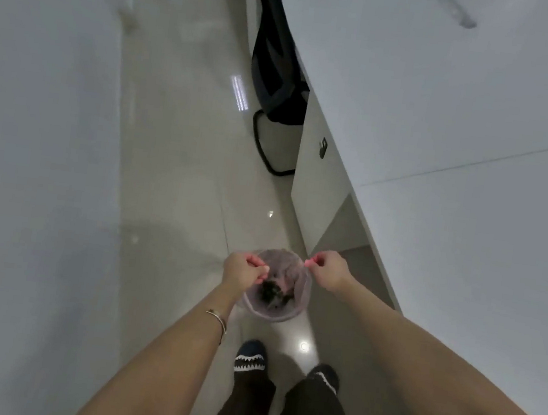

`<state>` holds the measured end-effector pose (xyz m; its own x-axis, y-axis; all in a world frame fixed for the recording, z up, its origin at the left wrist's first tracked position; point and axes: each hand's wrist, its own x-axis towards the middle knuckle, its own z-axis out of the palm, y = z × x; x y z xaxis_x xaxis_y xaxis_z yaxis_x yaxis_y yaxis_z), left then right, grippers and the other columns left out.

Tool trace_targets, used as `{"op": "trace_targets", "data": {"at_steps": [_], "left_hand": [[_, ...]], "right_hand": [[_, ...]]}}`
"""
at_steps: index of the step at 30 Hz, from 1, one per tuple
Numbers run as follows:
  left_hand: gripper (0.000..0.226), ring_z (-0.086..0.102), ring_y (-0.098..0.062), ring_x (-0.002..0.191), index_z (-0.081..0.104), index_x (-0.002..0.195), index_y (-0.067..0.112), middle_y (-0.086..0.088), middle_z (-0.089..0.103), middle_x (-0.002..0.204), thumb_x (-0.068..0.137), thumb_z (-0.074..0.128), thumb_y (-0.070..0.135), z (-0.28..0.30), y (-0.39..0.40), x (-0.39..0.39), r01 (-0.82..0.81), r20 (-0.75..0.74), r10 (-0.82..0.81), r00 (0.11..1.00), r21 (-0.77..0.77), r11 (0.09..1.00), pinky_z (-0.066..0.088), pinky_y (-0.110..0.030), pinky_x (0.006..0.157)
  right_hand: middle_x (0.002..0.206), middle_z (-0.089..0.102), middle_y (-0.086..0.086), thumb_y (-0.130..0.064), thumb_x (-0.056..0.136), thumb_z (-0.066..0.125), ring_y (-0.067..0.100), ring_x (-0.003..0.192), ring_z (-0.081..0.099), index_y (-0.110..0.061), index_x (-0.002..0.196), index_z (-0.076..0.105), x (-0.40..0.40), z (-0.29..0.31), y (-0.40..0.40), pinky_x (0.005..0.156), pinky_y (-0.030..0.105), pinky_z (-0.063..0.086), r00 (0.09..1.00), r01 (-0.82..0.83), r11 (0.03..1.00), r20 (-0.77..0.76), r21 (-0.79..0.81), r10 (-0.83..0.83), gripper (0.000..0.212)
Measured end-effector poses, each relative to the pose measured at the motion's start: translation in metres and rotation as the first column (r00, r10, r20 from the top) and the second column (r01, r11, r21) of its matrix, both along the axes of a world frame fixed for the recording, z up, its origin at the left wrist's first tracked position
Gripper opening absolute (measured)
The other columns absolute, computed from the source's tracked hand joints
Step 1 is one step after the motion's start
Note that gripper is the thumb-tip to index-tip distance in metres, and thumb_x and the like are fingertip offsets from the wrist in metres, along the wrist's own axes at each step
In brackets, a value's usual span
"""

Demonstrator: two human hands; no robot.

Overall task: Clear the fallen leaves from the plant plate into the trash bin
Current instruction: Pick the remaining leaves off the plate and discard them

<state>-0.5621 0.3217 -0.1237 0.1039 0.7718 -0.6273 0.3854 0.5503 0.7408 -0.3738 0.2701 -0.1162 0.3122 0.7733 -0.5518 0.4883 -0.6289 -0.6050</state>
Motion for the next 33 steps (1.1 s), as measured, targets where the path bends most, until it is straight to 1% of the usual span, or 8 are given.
{"op": "trace_targets", "data": {"at_steps": [6,11,15,20,27,29,31,33], "left_hand": [[0.008,0.064,-0.02,0.06,0.069,0.083,0.001,-0.011,0.065,0.067,0.079,0.068,-0.005,-0.092,0.006,-0.033,-0.158,-0.077,0.144,0.987,-0.221,0.963,0.058,-0.034,0.069],[0.019,0.065,-0.035,0.105,0.069,0.09,0.016,-0.021,0.067,0.114,0.079,0.065,0.002,-0.182,0.018,-0.033,-0.241,-0.143,0.203,0.969,-0.336,0.91,0.053,-0.048,0.096],[0.039,0.061,-0.028,0.096,0.06,0.121,0.005,-0.026,0.062,0.122,0.084,0.052,-0.004,-0.216,0.02,-0.029,-0.235,-0.103,0.211,0.972,-0.398,0.887,0.051,-0.04,0.093],[0.026,0.065,-0.033,0.105,0.068,0.096,0.014,-0.019,0.069,0.111,0.083,0.055,-0.004,-0.235,0.028,-0.012,-0.281,-0.157,0.238,0.958,-0.373,0.884,0.051,-0.045,0.099],[0.023,0.066,-0.024,0.084,0.056,0.062,0.022,-0.005,0.067,0.079,0.073,0.077,0.019,-0.215,0.025,-0.005,-0.253,-0.301,0.171,0.938,-0.256,0.933,0.055,-0.035,0.083],[0.012,0.064,-0.027,0.093,0.061,0.077,0.016,-0.007,0.066,0.089,0.078,0.072,0.017,-0.197,0.027,-0.004,-0.234,-0.329,0.152,0.932,-0.223,0.946,0.05,-0.033,0.084],[0.037,0.06,-0.03,0.109,0.058,0.114,0.012,-0.012,0.062,0.118,0.08,0.07,0.017,-0.196,0.024,-0.008,-0.233,-0.363,0.133,0.922,-0.249,0.94,0.048,-0.034,0.092],[0.06,0.053,-0.033,0.121,0.044,0.135,0.012,-0.016,0.049,0.137,0.081,0.068,0.021,-0.159,0.031,-0.007,-0.184,-0.351,0.1,0.931,-0.215,0.959,0.044,-0.036,0.101]], "right_hand": [[0.095,0.071,0.017,-0.022,0.086,0.067,0.028,0.09,0.066,-0.002,0.095,0.072,-0.052,-0.083,0.024,0.086,0.033,0.052,0.995,0.096,0.979,0.019,-0.179,-0.094,0.023],[0.094,0.074,0.018,-0.017,0.088,0.063,0.029,0.09,0.069,-0.005,0.086,0.075,-0.053,-0.164,0.046,0.096,0.037,0.052,0.989,0.14,0.951,-0.013,-0.276,-0.149,0.018],[0.094,0.073,0.021,-0.01,0.088,0.058,0.034,0.087,0.07,-0.007,0.086,0.074,-0.049,-0.222,0.045,0.086,0.046,0.058,0.987,0.157,0.933,0.012,-0.322,-0.162,0.017],[0.078,0.074,0.016,-0.008,0.077,0.072,0.031,0.072,0.072,-0.013,0.073,0.072,-0.045,-0.249,0.054,0.073,0.044,0.062,0.98,0.201,0.926,0.076,-0.318,-0.186,0.006],[0.069,0.065,0.004,-0.022,0.08,0.069,0.021,0.07,0.064,-0.02,0.064,0.059,-0.053,-0.228,0.053,0.067,0.036,0.06,0.993,0.08,0.957,0.104,-0.277,-0.053,0.019],[0.079,0.071,0.006,-0.021,0.08,0.068,0.021,0.074,0.067,-0.019,0.08,0.068,-0.049,-0.212,0.048,0.073,0.037,0.061,0.996,0.05,0.97,0.084,-0.237,-0.03,0.002],[0.094,0.073,0.006,-0.021,0.083,0.067,0.02,0.085,0.069,-0.019,0.107,0.067,-0.047,-0.212,0.042,0.085,0.036,0.059,1.0,0.012,0.977,0.013,-0.212,-0.01,0.024],[0.094,0.074,0.003,-0.018,0.083,0.067,0.015,0.085,0.069,-0.018,0.104,0.069,-0.038,-0.17,0.038,0.088,0.034,0.057,0.996,0.044,0.99,-0.066,-0.136,-0.053,0.021]]}}
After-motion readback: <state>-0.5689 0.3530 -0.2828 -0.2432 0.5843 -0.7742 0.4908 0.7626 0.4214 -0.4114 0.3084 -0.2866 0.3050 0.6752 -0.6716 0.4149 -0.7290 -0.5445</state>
